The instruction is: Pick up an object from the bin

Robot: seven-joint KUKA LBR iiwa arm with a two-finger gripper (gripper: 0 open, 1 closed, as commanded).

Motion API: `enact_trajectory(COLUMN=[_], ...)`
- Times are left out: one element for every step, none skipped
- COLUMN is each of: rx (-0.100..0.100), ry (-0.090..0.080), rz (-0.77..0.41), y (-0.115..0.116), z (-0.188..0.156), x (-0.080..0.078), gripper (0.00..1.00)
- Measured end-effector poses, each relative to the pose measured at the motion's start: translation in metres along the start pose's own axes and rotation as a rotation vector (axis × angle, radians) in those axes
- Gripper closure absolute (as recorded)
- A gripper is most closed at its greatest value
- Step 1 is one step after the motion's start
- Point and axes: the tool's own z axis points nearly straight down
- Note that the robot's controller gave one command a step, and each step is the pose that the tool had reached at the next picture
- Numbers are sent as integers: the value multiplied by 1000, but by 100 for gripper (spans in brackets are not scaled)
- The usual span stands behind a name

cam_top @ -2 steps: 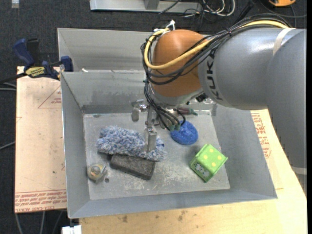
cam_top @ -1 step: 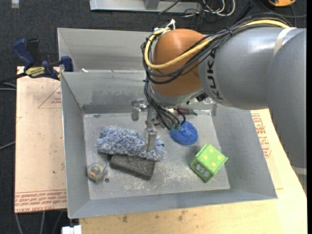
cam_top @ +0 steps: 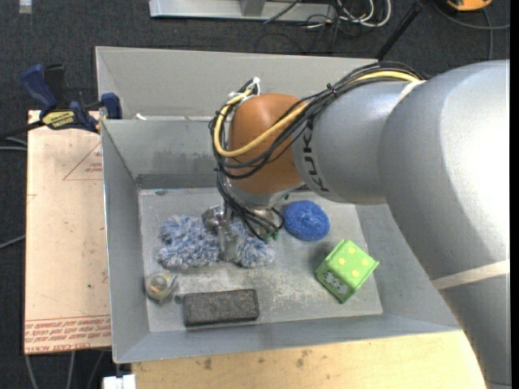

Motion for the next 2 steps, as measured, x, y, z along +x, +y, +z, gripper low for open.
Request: enact_trajectory(rx=[0,0], ry=[0,0], rz=[0,-10], y=[0,-32], z=[0,-149], x=[0,-38], gripper=[100,100])
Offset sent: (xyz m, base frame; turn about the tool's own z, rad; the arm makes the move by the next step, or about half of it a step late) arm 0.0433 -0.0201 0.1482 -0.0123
